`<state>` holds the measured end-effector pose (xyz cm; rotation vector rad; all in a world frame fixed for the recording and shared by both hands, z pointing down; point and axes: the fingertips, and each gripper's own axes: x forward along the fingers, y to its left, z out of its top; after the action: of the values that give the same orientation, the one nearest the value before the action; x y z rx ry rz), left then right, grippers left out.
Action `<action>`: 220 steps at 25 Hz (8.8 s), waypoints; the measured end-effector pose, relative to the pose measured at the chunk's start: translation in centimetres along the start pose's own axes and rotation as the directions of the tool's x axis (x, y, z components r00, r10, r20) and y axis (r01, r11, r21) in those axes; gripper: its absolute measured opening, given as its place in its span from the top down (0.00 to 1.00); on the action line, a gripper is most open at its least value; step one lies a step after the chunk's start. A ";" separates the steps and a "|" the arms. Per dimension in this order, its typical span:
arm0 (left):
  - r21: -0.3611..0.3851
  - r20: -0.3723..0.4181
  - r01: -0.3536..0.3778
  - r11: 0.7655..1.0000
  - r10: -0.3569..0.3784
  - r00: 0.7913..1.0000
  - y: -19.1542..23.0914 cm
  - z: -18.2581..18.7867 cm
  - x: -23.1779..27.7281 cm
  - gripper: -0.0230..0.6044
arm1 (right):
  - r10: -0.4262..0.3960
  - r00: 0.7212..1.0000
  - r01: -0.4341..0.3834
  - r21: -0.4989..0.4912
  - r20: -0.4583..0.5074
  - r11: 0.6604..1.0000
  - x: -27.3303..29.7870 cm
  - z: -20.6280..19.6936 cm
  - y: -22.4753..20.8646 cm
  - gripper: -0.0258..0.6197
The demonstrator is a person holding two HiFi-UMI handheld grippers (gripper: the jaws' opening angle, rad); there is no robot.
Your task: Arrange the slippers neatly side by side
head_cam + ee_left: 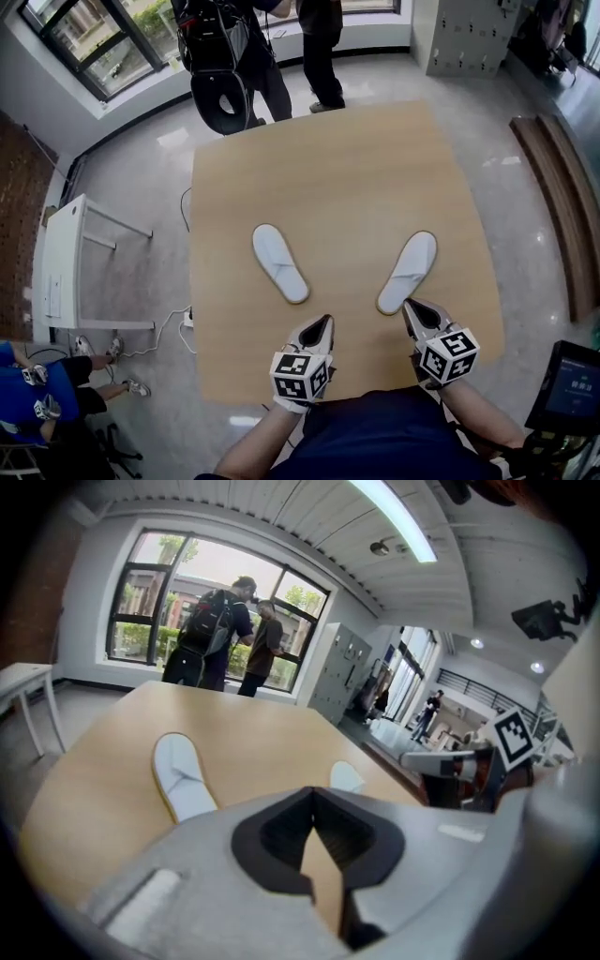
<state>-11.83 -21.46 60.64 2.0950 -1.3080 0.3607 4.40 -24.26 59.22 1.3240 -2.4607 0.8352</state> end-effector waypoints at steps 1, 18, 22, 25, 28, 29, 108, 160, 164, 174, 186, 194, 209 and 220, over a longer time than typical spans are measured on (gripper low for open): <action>0.002 0.009 -0.033 0.999 0.033 0.999 1.1 0.3 0.3 0.96 | -0.007 1.000 0.007 -0.005 -0.003 1.000 0.3 0.1 -0.7 0.95; 0.073 0.033 -0.299 0.951 0.298 0.954 15.6 3.9 3.7 0.96 | -0.141 0.986 0.136 -0.059 -0.093 0.989 7.0 -1.5 -8.2 0.95; 0.070 0.001 -0.328 0.942 0.329 0.944 18.1 4.0 4.6 0.96 | -0.158 0.977 0.150 -0.062 -0.143 0.987 8.4 -2.5 -9.0 0.95; 0.075 -0.021 -0.337 0.938 0.340 0.940 19.6 4.1 5.5 0.96 | -0.183 0.968 0.171 -0.079 -0.172 0.982 9.0 -3.3 -9.8 0.95; 0.089 -0.045 -0.345 0.934 0.350 0.936 20.8 4.2 6.5 0.96 | -0.212 0.958 0.197 -0.092 -0.193 0.976 9.4 -4.3 -10.7 0.95; 0.091 -0.056 -0.352 0.931 0.358 0.932 21.3 4.1 6.9 0.96 | -0.222 0.955 0.206 -0.096 -0.199 0.974 9.6 -4.6 -11.0 0.95; 0.096 -0.248 -0.115 0.989 0.136 0.959 4.2 -15.0 5.2 0.96 | 0.113 0.883 -0.370 -0.528 -0.455 0.765 10.5 -16.7 3.4 0.95; 0.442 0.326 -0.023 0.897 -0.137 0.936 -10.3 8.6 -5.3 0.96 | 0.315 0.937 -0.292 -0.159 0.153 0.943 -2.4 6.6 8.7 0.95; 0.410 0.326 -0.011 0.912 -0.136 0.936 -10.5 8.3 -5.3 0.96 | 0.309 0.933 -0.276 -0.185 0.185 0.943 -3.0 7.3 9.1 0.95; 0.357 0.276 0.004 0.934 -0.110 0.955 -9.6 6.7 -4.8 0.96 | 0.342 0.925 -0.299 -0.237 0.168 0.924 -3.2 6.0 10.0 0.95; 0.331 0.263 0.009 0.944 -0.102 0.959 -8.8 6.2 -4.4 0.96 | 0.339 0.927 -0.292 -0.258 0.162 0.921 -3.1 5.9 10.2 0.95; 0.330 0.253 0.023 0.944 -0.111 0.961 -8.6 6.1 -4.1 0.96 | 0.329 0.931 -0.283 -0.258 0.159 0.924 -3.0 6.0 10.1 0.95; 0.324 0.241 0.009 0.946 -0.092 0.966 -8.2 5.7 -4.3 0.96 | 0.334 0.931 -0.291 -0.254 0.148 0.922 -2.8 6.0 10.3 0.95; 0.320 0.228 0.009 0.947 -0.086 0.970 -8.4 5.2 -4.1 0.96 | 0.323 0.936 -0.281 -0.254 0.141 0.925 -2.9 5.5 9.5 0.95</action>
<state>-6.85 -19.32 51.38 2.5009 -1.4083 0.3215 -1.35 -21.34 49.88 0.9913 -2.8514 0.4819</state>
